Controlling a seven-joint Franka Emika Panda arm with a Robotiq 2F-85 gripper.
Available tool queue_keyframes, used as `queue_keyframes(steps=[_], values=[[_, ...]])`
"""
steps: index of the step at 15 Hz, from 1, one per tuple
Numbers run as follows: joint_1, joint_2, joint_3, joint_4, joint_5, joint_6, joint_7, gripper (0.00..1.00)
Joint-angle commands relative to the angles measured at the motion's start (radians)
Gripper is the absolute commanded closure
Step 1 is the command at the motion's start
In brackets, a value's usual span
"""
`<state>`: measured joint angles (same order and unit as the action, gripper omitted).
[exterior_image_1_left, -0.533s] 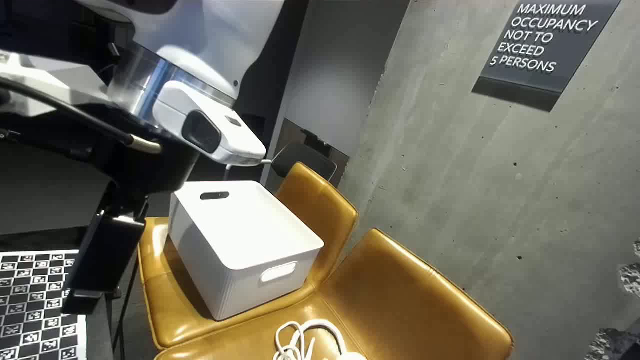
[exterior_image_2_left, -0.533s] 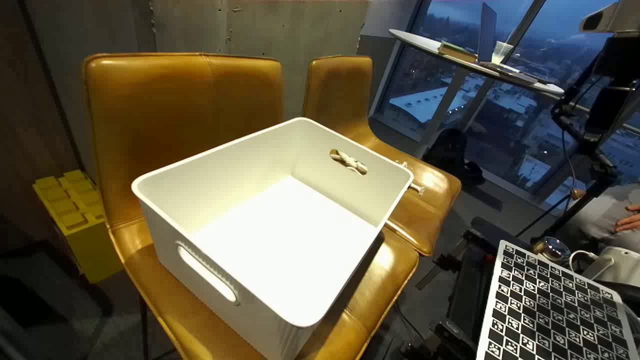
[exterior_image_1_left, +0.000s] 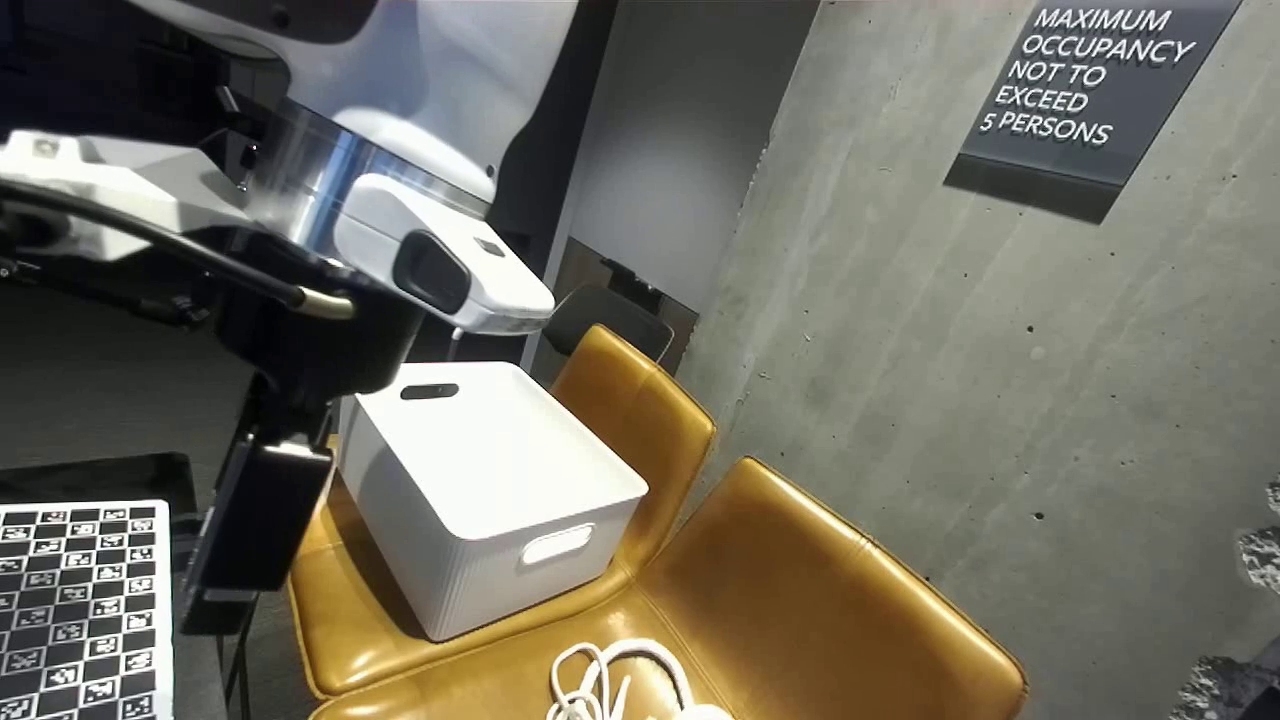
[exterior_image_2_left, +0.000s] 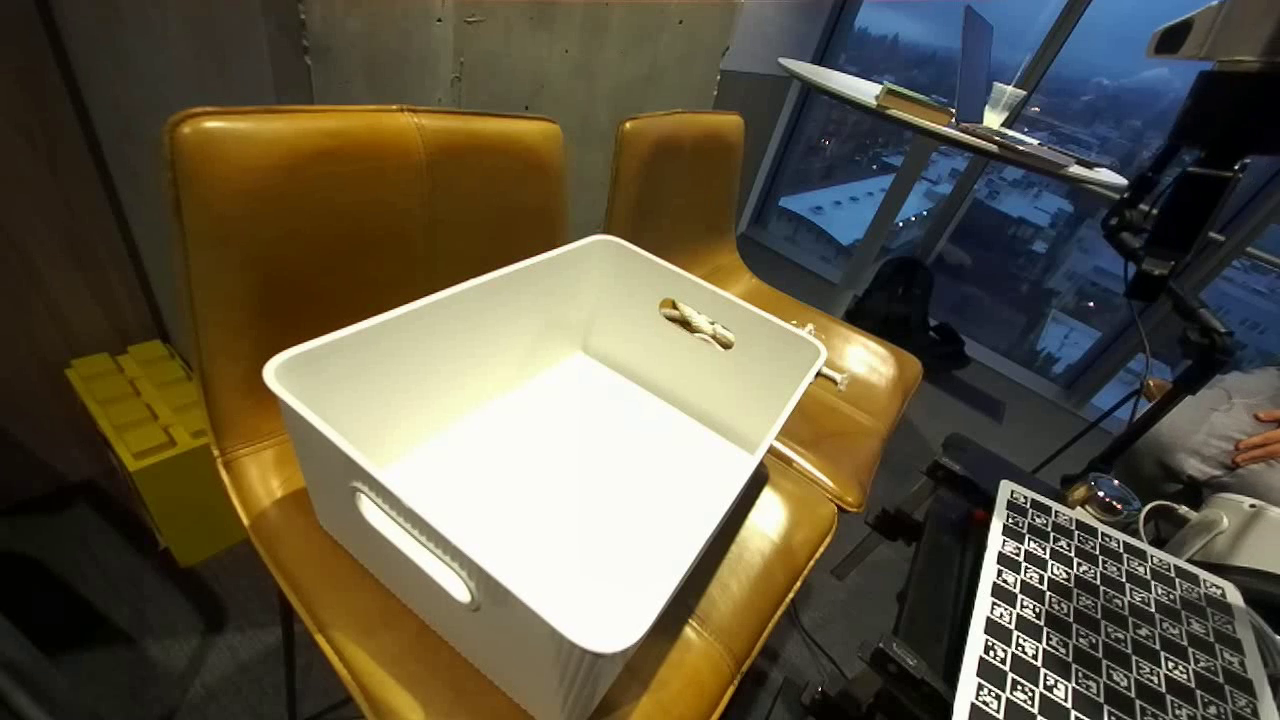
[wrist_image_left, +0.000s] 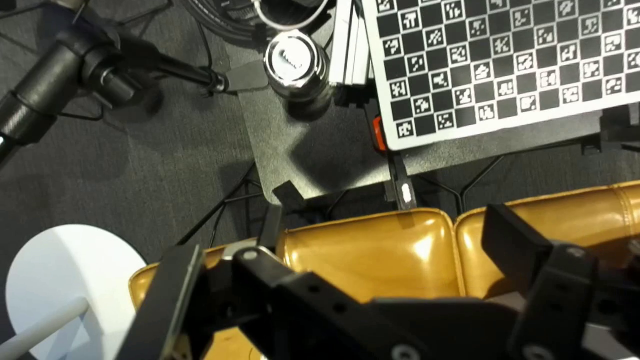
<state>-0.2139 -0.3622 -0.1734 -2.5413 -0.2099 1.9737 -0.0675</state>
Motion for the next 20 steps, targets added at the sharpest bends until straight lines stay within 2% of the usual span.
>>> queue_keyframes(steps=[1,4,9,15,20], values=[[0.005,0.121,-0.041,0.084,0.014,0.117,-0.068,0.00],[0.007,0.239,-0.070,0.164,0.056,0.234,-0.132,0.00],[-0.008,0.466,-0.081,0.356,0.198,0.333,-0.236,0.00],[-0.060,0.713,-0.022,0.613,0.372,0.390,-0.312,0.00],[-0.107,0.930,0.039,0.807,0.385,0.490,-0.301,0.00]])
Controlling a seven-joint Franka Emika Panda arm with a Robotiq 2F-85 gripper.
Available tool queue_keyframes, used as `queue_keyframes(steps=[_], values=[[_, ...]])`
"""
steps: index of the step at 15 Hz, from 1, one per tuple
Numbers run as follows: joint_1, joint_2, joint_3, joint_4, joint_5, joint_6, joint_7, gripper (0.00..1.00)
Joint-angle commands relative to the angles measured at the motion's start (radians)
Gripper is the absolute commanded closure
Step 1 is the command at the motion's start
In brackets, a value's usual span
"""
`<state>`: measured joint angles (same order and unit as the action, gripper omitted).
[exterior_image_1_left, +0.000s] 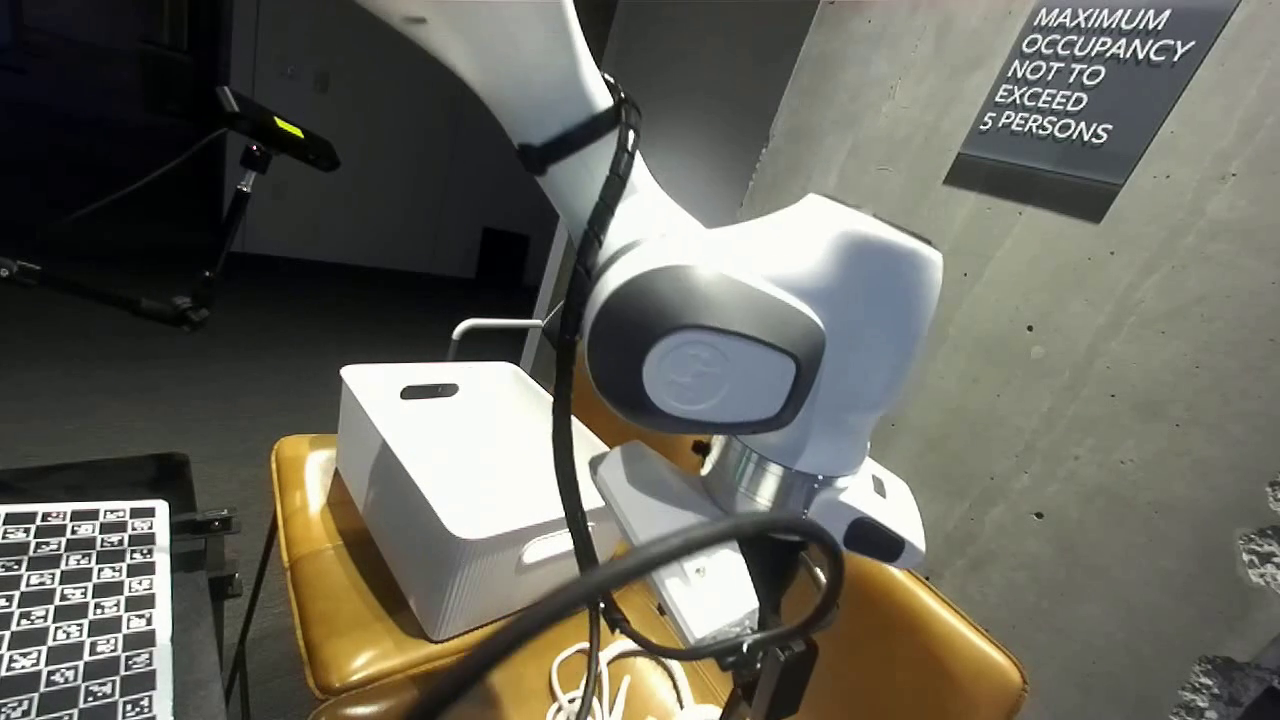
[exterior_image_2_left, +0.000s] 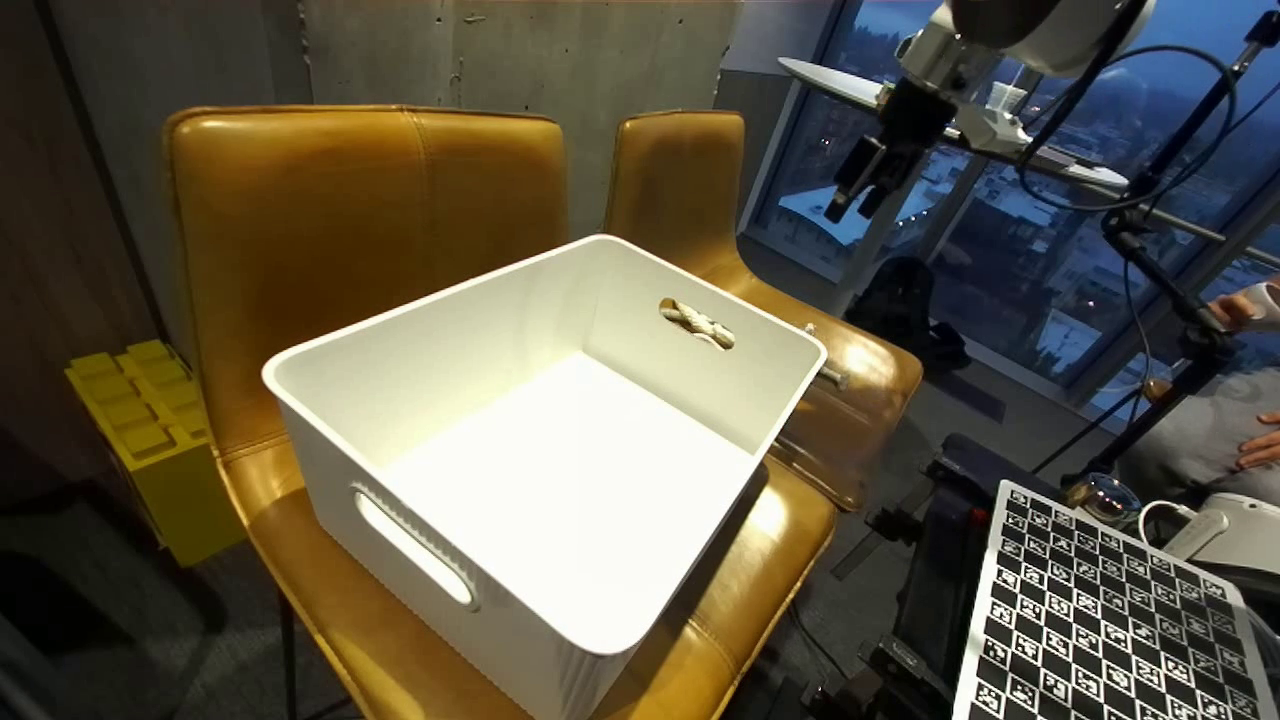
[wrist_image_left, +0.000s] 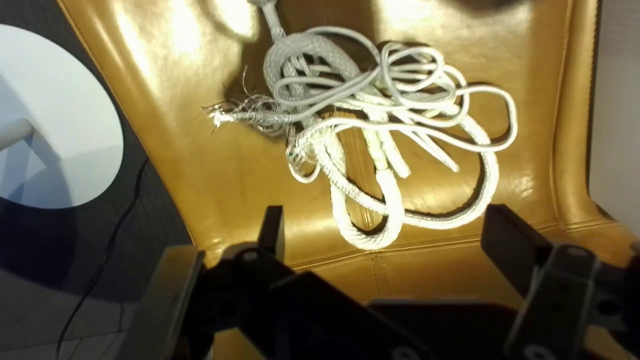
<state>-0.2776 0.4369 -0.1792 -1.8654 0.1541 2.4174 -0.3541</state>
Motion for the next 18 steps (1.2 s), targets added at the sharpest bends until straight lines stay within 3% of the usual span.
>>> queue_keyframes(steps=[1,7,15,16,18], values=[[-0.052,0.185,0.057,0.177,0.018,0.065,0.000,0.00],[-0.040,0.477,0.078,0.461,-0.030,0.062,0.114,0.00],[0.014,0.764,0.070,0.850,-0.075,-0.064,0.265,0.00],[0.019,0.787,0.070,0.886,-0.083,-0.083,0.280,0.01],[0.026,0.833,0.068,0.950,-0.093,-0.114,0.302,0.16]])
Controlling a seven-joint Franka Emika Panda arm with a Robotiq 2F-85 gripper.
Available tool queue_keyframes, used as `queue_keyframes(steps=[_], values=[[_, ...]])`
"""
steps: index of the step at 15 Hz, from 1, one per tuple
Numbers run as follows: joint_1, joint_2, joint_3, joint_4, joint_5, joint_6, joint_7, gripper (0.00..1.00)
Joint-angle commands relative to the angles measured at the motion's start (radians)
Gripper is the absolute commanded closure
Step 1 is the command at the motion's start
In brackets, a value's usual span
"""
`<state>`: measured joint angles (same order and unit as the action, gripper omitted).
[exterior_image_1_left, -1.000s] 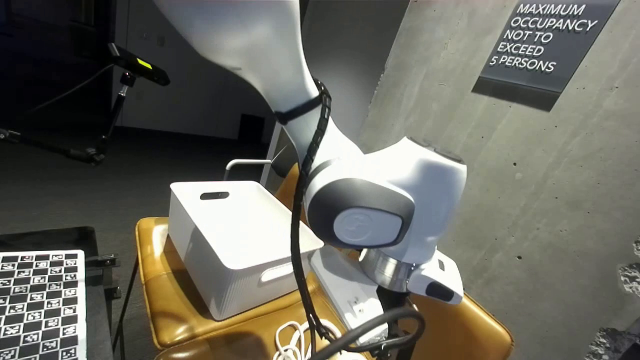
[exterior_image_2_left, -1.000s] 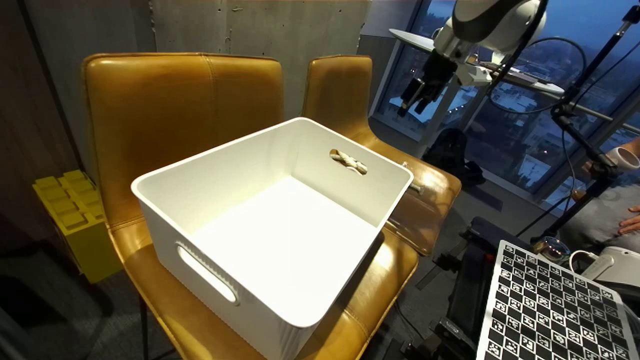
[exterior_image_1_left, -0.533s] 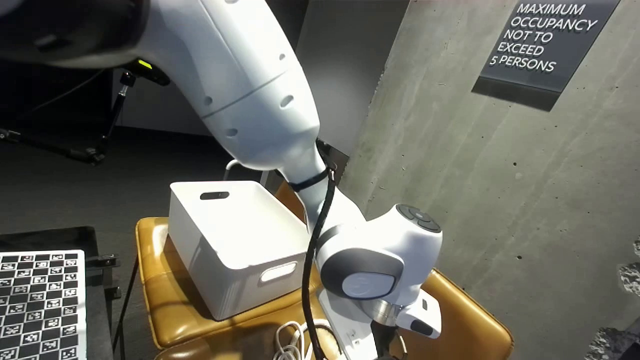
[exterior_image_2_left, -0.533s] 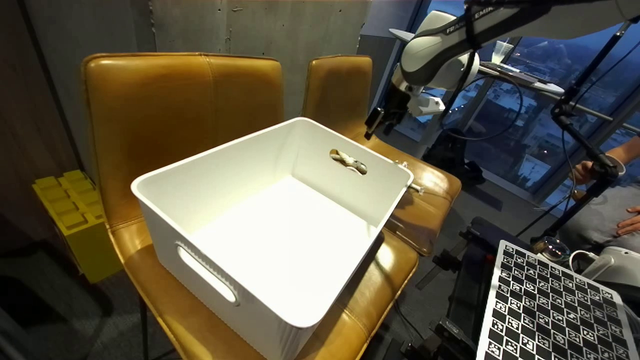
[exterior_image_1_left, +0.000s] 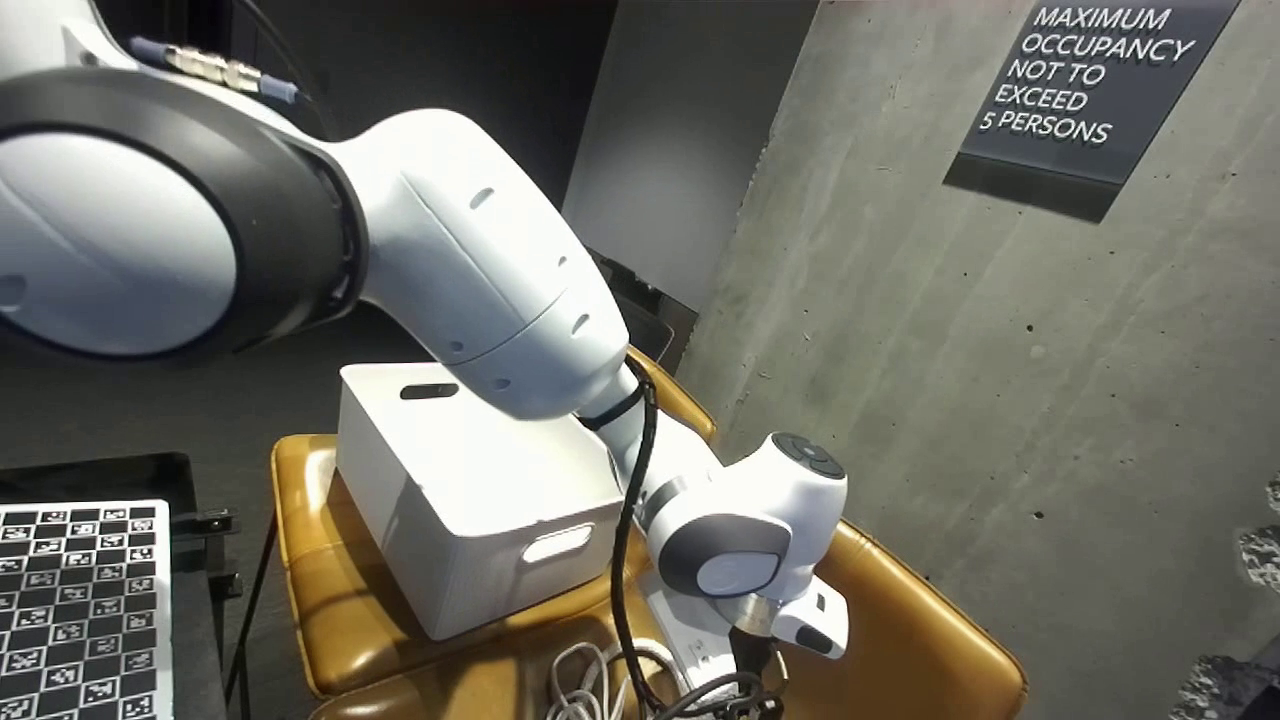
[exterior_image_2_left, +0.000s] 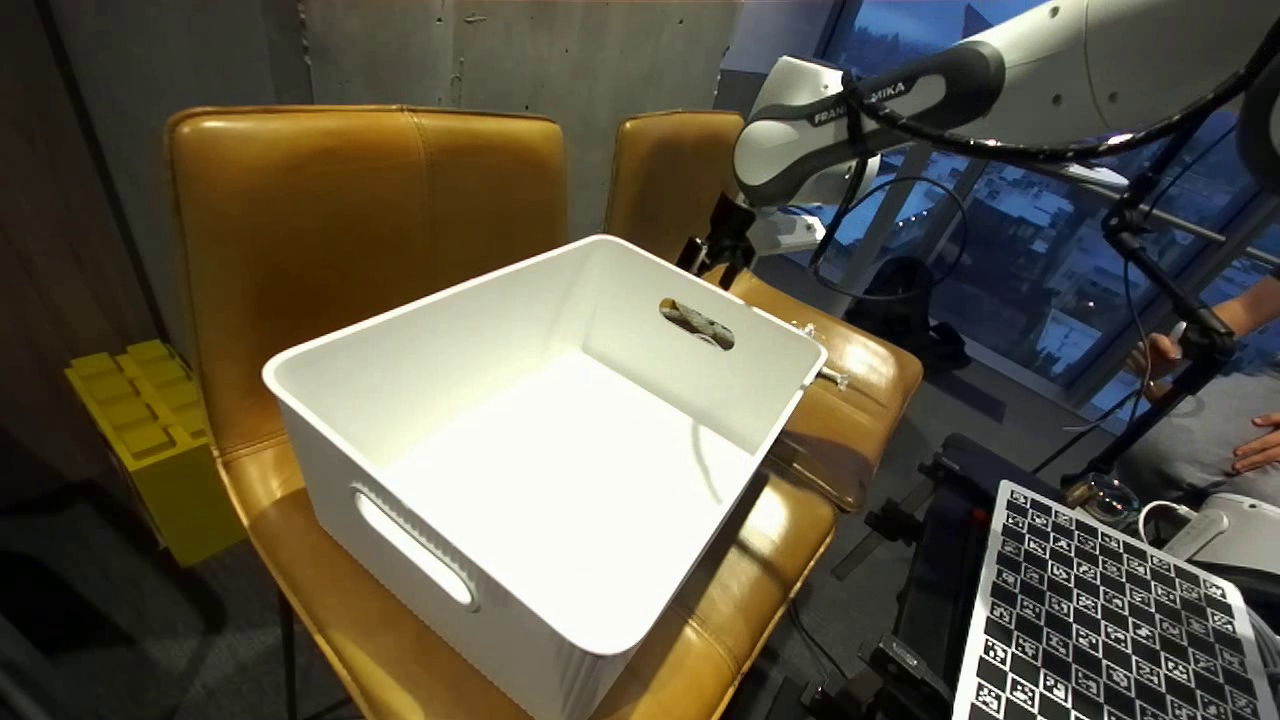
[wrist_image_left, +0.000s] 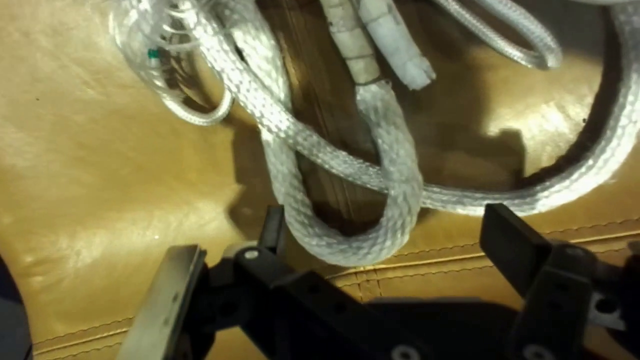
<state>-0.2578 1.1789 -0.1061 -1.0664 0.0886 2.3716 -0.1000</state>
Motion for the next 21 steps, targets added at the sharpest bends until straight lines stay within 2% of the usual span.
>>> queue_keyframes(steps=[1,10,11,14,18,21], values=[[0.007,0.111,-0.005,0.181,-0.033,-0.082,0.057,0.29],[-0.014,0.213,-0.010,0.354,-0.045,-0.164,0.107,0.97],[-0.017,0.217,-0.010,0.368,-0.045,-0.168,0.108,1.00],[-0.017,0.185,-0.023,0.352,-0.029,-0.182,0.117,0.97],[-0.006,0.006,-0.033,0.192,-0.025,-0.198,0.130,0.97],[-0.007,-0.114,-0.024,0.075,-0.022,-0.161,0.101,0.97]])
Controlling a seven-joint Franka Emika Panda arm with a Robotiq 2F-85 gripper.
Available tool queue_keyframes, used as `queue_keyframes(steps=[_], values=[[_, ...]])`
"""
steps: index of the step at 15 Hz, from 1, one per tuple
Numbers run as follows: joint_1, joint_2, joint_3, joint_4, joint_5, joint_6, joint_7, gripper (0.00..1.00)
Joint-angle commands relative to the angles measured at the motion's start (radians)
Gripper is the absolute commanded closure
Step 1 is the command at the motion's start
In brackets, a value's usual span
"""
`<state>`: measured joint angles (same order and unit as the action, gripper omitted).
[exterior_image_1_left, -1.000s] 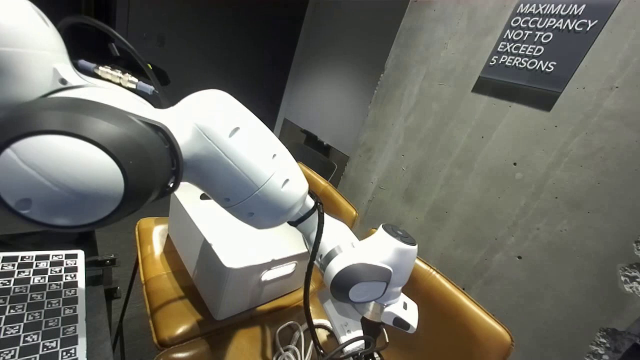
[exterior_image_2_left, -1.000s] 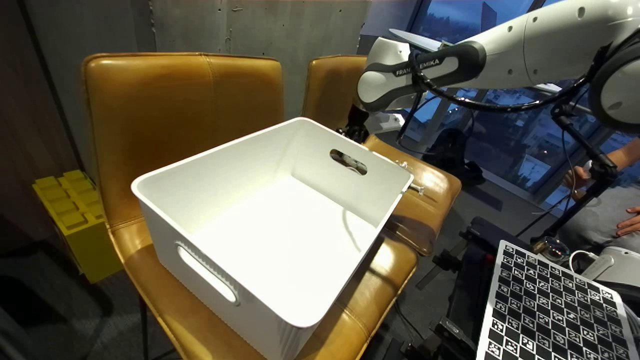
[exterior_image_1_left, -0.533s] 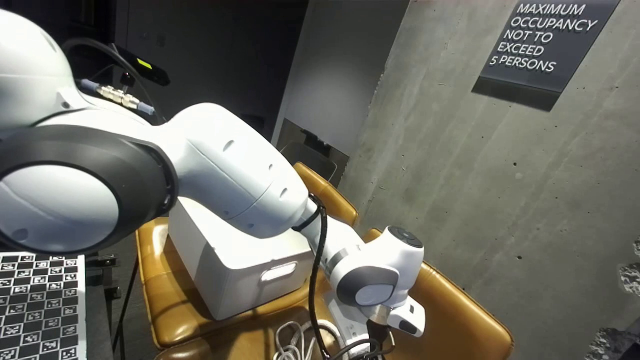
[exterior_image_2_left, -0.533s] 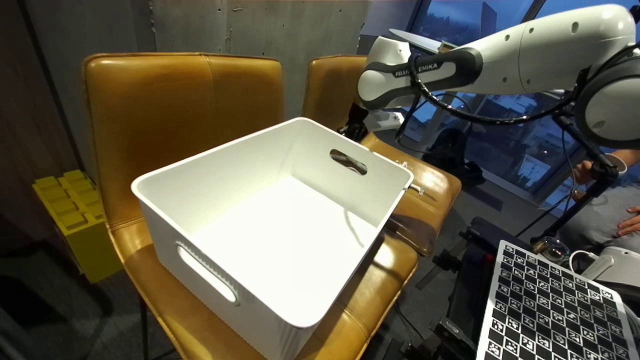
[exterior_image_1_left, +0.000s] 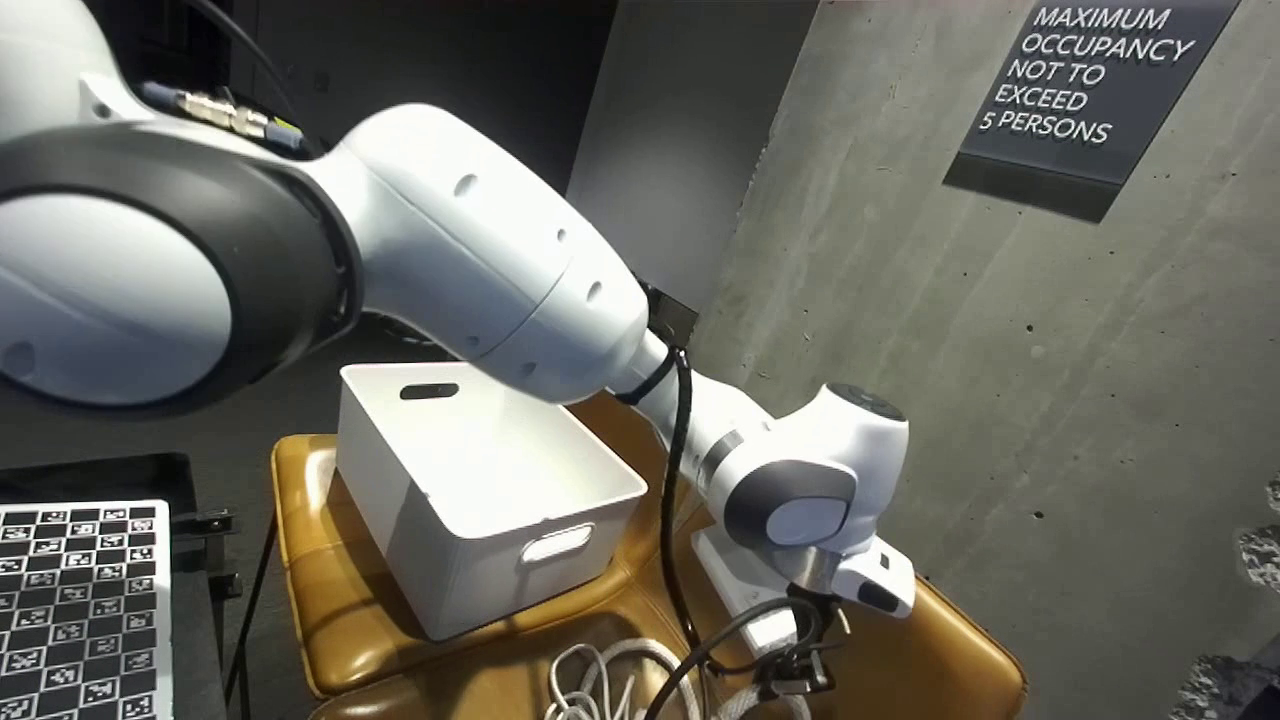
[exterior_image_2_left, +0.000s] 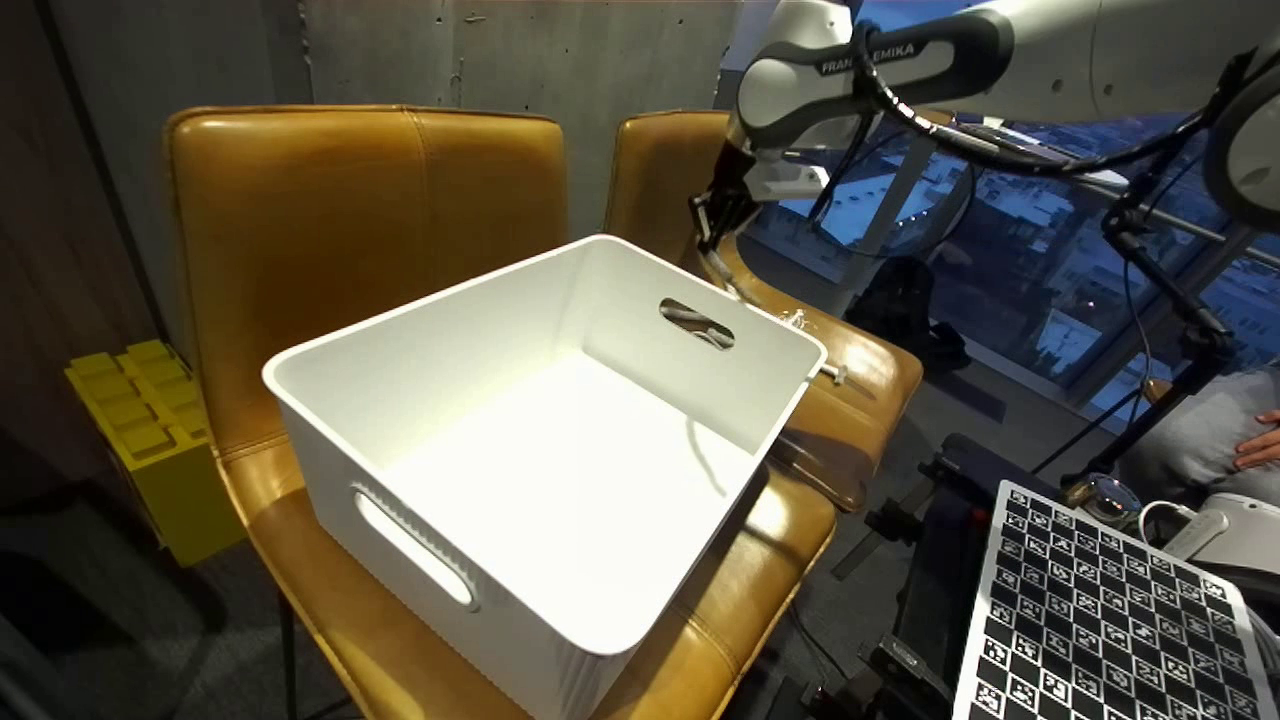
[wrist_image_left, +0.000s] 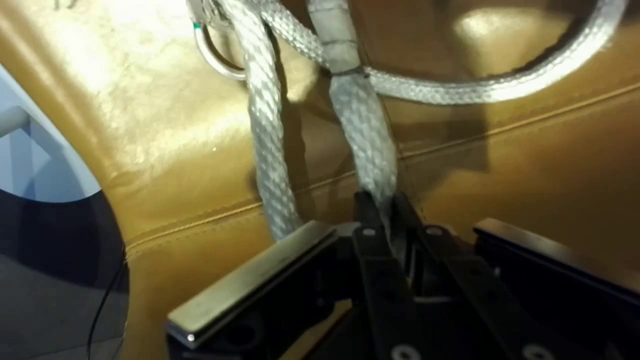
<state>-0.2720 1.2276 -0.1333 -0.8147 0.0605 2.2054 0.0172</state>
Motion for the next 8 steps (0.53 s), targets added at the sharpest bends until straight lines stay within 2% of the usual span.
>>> queue_keyframes(steps=[1,8], values=[[0.009,-0.207,0.006,-0.224,0.007,0.027,-0.023,0.97],[0.020,-0.498,0.029,-0.522,0.010,0.237,-0.137,0.97]])
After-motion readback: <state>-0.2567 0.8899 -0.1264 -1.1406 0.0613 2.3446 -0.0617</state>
